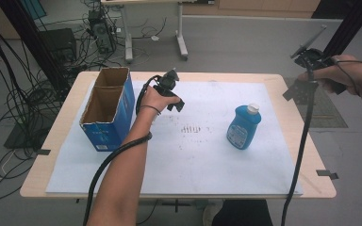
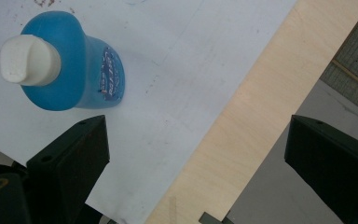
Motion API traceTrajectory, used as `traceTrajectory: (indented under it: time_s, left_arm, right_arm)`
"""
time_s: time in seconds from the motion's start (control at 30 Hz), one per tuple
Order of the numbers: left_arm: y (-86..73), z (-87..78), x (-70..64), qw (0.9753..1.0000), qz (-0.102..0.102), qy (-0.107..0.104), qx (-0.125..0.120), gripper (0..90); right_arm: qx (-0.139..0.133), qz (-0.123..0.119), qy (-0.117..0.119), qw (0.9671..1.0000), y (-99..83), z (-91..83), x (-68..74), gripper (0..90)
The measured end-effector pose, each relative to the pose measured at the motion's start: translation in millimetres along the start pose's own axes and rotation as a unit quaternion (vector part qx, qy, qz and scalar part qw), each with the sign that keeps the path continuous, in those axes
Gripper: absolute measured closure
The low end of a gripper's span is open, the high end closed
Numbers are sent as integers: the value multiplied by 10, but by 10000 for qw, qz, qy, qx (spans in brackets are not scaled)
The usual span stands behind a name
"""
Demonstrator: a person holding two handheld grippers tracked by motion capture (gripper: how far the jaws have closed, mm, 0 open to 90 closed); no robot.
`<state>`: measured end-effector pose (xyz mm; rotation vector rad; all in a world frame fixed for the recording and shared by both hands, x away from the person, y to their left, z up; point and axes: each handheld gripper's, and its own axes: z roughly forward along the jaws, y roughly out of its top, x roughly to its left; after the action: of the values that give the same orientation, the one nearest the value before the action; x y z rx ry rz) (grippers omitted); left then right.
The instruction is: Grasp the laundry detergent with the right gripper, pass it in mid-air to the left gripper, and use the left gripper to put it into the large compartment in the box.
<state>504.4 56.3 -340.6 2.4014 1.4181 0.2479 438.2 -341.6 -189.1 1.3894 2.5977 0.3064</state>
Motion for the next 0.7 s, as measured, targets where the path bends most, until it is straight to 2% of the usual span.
traceTrajectory:
  time_s: [0.7]
  left_arm:
    - [-15,-20,3,9999,-95,-127,1,130]
  right_arm:
    - [31,-27,38,10000,-31,73,37,63]
